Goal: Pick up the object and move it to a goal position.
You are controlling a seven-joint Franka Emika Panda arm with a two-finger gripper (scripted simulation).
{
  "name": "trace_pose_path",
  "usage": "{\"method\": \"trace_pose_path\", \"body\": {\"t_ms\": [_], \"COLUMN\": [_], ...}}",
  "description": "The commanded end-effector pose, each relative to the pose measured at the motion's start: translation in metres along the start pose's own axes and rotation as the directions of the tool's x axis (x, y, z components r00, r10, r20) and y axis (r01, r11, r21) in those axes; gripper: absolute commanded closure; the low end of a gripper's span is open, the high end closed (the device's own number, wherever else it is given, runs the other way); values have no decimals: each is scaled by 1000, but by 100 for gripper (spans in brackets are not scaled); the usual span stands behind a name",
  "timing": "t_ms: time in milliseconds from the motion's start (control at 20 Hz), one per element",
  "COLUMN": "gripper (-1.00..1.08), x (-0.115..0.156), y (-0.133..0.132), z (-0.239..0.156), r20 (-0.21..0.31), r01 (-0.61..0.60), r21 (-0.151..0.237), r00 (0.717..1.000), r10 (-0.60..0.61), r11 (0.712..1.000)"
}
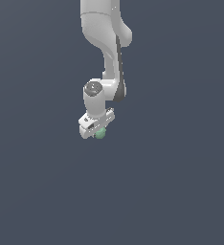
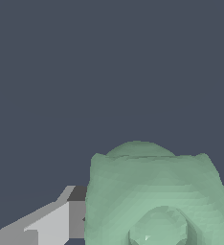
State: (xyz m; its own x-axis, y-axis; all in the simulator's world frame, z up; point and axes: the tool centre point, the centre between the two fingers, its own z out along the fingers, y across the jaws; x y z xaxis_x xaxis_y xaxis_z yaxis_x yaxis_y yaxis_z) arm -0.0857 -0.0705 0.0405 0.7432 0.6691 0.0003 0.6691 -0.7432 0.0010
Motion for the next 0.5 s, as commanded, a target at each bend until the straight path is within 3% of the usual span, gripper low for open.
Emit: {"method": "trace_pose_path", "body": {"t_ms": [0,450], "gripper": [108,108], "x": [1,17], "y": [0,6], "z": [-2,-33], "r20": [0,0], "r01": [0,0], "r21": [0,0], "r00": [1000,1000], "r10": [0,0], "r11": [1000,1000]}}
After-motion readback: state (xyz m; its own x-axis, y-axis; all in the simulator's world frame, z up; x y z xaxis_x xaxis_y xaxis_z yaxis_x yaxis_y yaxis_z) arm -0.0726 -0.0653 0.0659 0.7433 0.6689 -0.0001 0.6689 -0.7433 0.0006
